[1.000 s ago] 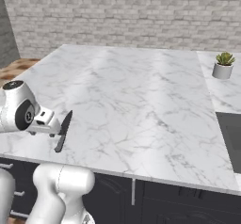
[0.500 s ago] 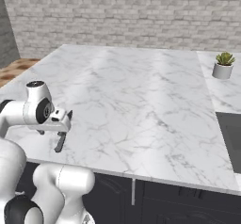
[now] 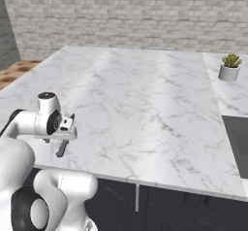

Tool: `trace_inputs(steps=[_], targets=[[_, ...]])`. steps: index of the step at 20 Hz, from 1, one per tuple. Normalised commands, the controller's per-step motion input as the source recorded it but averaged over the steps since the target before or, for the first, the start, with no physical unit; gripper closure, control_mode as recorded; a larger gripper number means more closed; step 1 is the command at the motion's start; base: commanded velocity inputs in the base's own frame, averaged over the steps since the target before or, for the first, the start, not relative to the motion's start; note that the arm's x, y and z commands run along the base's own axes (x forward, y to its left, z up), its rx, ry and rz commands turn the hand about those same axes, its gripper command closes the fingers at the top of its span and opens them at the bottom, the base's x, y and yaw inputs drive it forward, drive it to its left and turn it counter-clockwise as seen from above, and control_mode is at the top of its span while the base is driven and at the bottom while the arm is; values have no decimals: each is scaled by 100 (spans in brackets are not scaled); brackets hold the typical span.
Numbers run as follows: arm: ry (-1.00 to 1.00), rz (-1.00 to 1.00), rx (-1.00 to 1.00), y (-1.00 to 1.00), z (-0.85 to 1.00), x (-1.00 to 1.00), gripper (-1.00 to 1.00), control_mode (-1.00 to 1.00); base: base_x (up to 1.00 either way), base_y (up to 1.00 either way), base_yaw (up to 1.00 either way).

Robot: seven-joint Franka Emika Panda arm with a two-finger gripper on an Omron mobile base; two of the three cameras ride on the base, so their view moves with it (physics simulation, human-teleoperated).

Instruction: Move the cutting board and knife to the sink. Then move spray from the cabinet to the counter.

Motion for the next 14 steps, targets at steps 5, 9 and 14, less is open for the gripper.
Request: trace_inputs(steps=[5, 9, 14], targets=[[-7, 4, 0, 13, -43, 11, -100, -100, 0, 0, 0], [-2, 0, 0, 8, -36, 4, -100, -100, 0, 0, 0], [0, 0, 0, 0, -23, 0, -100, -100, 0, 0, 0]])
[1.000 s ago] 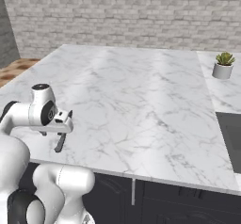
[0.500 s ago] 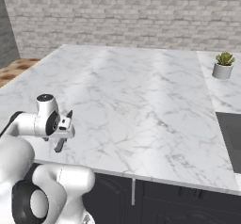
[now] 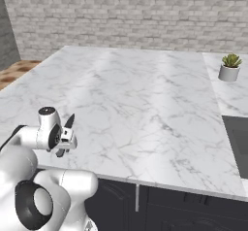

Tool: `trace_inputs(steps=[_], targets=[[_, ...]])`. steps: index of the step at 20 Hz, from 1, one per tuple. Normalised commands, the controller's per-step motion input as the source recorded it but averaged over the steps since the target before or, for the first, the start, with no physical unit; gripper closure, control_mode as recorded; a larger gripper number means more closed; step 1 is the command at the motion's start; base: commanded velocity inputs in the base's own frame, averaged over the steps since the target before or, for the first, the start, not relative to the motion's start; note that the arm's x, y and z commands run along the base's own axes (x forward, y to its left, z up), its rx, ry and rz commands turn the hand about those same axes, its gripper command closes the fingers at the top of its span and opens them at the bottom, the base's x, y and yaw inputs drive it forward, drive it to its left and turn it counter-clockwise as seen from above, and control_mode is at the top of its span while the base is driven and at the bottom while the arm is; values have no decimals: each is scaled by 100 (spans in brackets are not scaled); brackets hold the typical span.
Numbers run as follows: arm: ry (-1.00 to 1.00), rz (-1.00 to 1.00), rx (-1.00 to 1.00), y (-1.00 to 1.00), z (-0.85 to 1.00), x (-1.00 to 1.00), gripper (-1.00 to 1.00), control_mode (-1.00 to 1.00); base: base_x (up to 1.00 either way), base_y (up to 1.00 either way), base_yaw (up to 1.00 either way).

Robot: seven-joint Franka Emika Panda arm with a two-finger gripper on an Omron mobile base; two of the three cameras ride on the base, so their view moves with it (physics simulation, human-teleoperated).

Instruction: Move the cutting board and knife to the sink. Then move spray from the cabinet to the counter.

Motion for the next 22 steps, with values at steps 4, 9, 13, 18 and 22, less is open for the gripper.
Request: trace_inputs(steps=[4, 9, 13, 18, 22], targets=[[0, 0, 0, 0, -9, 0, -100, -100, 0, 0, 0], [0, 0, 0, 0, -8, 0, -100, -100, 0, 0, 0], [0, 0, 0, 0, -15, 0, -100, -100, 0, 0, 0], [0, 0, 0, 0, -17, 4, -100, -100, 0, 0, 0], [0, 0, 0, 0, -16, 6, -100, -100, 0, 0, 0]])
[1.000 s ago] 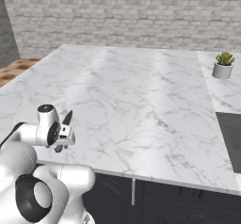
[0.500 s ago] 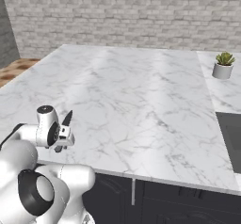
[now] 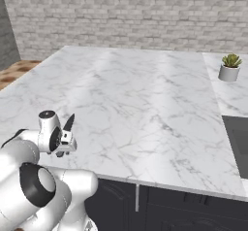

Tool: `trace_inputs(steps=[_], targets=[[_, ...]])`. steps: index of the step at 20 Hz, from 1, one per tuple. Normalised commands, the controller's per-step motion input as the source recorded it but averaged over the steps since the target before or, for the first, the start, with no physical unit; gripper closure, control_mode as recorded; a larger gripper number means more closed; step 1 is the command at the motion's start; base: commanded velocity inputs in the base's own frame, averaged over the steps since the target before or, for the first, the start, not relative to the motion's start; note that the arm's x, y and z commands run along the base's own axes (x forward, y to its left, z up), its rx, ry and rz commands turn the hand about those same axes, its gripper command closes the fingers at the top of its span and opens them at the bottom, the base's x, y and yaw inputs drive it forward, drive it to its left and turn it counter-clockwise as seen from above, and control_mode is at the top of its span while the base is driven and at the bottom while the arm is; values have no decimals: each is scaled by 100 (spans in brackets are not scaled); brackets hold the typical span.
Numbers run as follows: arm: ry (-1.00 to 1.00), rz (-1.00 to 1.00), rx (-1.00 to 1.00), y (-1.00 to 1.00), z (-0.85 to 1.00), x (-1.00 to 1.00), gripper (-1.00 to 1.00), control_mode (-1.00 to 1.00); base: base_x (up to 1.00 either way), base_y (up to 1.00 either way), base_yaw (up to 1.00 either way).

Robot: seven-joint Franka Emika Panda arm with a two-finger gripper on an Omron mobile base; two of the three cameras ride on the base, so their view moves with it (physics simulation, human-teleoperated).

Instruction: Move the cutting board and knife to the sink. Then move spray from the cabinet to the counter.

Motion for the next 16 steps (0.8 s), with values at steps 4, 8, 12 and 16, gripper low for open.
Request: trace_inputs(steps=[4, 8, 12, 16], targets=[[0, 0, 0, 0, -17, 4, -100, -100, 0, 0, 0], [0, 0, 0, 0, -19, 4, -100, -100, 0, 0, 0], [0, 0, 0, 0, -21, 4, -100, -100, 0, 0, 0], [0, 0, -1, 0, -23, 2, -100, -100, 0, 0, 0]])
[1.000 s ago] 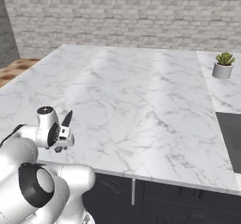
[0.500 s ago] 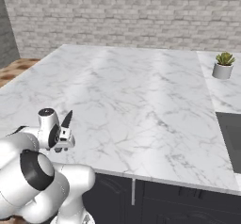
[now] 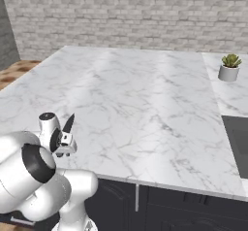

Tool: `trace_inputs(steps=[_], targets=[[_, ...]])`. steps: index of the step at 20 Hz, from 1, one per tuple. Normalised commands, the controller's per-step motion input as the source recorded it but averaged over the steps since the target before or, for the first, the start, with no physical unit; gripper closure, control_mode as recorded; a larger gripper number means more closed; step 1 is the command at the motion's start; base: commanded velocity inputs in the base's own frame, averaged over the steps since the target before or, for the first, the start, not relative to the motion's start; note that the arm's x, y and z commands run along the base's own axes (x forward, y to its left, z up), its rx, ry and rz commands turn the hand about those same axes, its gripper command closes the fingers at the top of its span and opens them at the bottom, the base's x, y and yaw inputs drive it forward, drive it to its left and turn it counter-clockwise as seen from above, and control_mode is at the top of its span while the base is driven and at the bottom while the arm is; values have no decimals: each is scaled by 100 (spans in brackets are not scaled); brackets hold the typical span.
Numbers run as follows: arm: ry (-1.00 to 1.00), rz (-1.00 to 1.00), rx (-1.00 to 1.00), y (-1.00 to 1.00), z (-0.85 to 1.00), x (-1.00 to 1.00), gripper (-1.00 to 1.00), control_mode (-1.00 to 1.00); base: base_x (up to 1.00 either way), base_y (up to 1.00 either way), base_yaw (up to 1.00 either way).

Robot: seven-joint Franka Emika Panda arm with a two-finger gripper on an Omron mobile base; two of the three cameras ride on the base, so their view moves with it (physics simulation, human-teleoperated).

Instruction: Move the cutting board and knife to the sink. Then move spray from the cabinet to the counter.

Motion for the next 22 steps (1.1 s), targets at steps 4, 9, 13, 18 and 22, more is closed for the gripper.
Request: trace_inputs(steps=[4, 9, 13, 18, 22], targets=[[0, 0, -3, 0, -16, 0, 100, -100, 0, 0, 0], [0, 0, 0, 0, 0, 0, 100, -100, 0, 0, 0], [0, 0, 0, 0, 3, 0, 100, -100, 0, 0, 0], [-5, -6, 2, 0, 78, 0, 100, -100, 0, 0, 0], [-13, -9, 8, -17, 100, -19, 100, -100, 0, 0, 0]])
